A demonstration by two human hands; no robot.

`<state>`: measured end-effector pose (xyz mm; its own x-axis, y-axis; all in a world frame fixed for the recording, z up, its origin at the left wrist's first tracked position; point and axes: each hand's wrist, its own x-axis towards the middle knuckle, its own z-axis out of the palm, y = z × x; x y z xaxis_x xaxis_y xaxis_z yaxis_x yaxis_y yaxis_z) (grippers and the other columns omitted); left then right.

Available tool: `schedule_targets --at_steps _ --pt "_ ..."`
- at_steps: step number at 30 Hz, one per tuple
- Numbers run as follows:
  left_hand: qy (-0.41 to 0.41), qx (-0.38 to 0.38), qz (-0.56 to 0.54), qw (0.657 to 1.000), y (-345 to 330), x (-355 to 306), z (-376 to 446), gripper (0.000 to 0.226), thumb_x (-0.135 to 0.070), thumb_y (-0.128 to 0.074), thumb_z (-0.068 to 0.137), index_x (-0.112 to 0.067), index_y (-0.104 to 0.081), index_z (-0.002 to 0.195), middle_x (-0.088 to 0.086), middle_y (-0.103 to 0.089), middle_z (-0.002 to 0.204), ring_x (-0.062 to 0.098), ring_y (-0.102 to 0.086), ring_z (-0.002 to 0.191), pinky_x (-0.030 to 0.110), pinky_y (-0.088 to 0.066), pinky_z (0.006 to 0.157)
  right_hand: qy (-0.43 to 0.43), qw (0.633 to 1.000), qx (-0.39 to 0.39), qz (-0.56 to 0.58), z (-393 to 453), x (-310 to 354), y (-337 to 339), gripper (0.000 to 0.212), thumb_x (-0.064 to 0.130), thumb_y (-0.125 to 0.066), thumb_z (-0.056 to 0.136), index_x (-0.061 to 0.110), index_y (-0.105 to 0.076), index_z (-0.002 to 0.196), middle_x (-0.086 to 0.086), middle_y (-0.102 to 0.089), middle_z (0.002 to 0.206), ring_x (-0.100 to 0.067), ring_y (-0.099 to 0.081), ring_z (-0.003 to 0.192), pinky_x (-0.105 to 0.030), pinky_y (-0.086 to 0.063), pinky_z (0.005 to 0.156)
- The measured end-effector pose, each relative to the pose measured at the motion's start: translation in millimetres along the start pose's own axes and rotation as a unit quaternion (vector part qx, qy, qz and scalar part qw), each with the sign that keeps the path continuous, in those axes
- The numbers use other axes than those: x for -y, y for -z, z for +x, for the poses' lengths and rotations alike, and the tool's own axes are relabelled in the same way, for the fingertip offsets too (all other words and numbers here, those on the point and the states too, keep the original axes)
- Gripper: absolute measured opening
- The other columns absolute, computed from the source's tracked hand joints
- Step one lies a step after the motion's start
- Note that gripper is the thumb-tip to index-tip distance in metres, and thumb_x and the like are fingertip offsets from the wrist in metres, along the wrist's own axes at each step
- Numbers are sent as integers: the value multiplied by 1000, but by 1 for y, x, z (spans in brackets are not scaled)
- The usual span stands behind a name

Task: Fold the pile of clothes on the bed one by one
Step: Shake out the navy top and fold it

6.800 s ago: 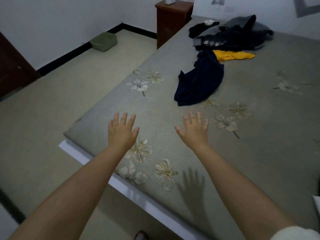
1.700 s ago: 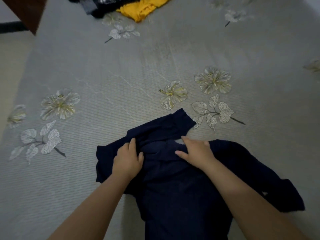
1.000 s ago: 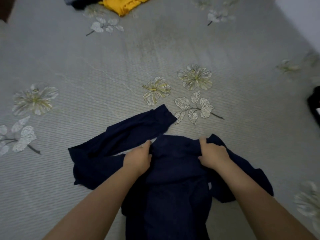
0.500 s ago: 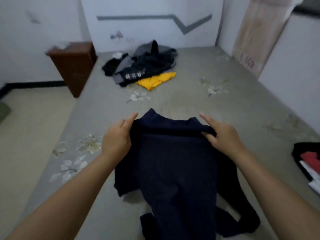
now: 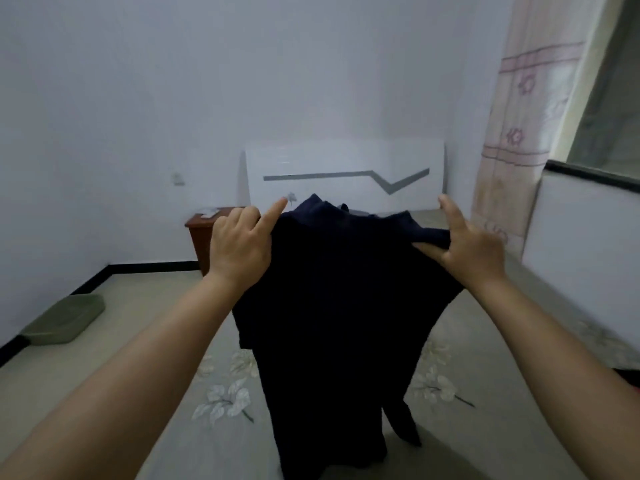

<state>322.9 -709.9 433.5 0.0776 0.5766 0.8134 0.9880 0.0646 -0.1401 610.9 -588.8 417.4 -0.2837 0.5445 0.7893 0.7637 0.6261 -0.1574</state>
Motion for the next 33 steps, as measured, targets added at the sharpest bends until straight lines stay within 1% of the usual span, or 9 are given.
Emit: schedule_targets --at_steps 4,7,10,14,17,20,24,27,33 --pt "18 51 32 998 39 9 -39 66 -53 -31 81 -12 -55 126 23 -55 83 37 -53 70 39 -39 62 61 998 -23 -13 -29 42 31 88 69 -26 81 -2 -49 126 -21 -58 71 -33 -55 57 -32 -42 51" --pt "55 79 43 994 63 11 -77 71 -58 -28 82 -12 -49 131 26 -52 89 39 -50 76 41 -29 66 79 995 -54 -26 -60 73 40 85 63 -13 89 -5 -54 119 -21 -54 68 -33 -53 57 -35 -41 55" --pt "66 111 51 990 87 16 -105 66 -53 -45 83 -14 -40 137 27 -50 96 39 -46 82 38 -18 68 69 995 -57 -41 -87 105 54 86 62 -12 89 -7 -56 116 -23 -56 71 -34 -55 60 -35 -41 56" --pt "95 113 59 987 125 23 -119 67 -53 -39 84 -17 -34 141 27 -47 106 39 -43 92 42 -17 74 44 994 -83 -50 -101 137 81 82 60 -25 87 -10 -53 117 -28 -58 81 -38 -56 67 -40 -44 61" --pt "83 81 53 992 155 29 -118 71 -58 -31 83 -15 -38 138 31 -49 106 43 -45 92 46 -22 74 30 989 -128 -66 -96 154 104 76 56 -40 83 -11 -51 118 -28 -58 86 -39 -57 73 -37 -41 64" --pt "60 33 32 997 182 34 -110 72 -53 -28 81 -7 -44 134 34 -52 99 46 -49 85 50 -33 71 61 979 -174 -84 -83 164 126 76 56 -39 84 -12 -52 116 -28 -59 86 -38 -57 73 -35 -30 65" --pt "14 3 47 999 197 43 -98 76 -59 -31 84 -1 -49 129 33 -55 91 45 -53 76 52 -39 66 127 962 -203 -132 -56 163 142 74 57 -35 86 -10 -51 113 -26 -59 84 -37 -58 71 -33 -33 64" --pt "-7 39 45 998 185 52 -91 78 -62 -22 86 -3 -48 130 30 -54 89 43 -52 76 49 -40 66 180 958 -171 -145 -41 152 130 77 62 -23 88 -6 -47 114 -25 -60 82 -35 -58 67 -34 -22 62" --pt "-71 164 53 982 78 55 -124 86 -63 -1 88 -5 -50 129 26 -55 81 37 -53 65 39 -41 57 209 966 15 -154 -78 101 22 77 58 -39 82 -11 -59 108 -25 -61 78 -34 -59 60 -34 -45 57"
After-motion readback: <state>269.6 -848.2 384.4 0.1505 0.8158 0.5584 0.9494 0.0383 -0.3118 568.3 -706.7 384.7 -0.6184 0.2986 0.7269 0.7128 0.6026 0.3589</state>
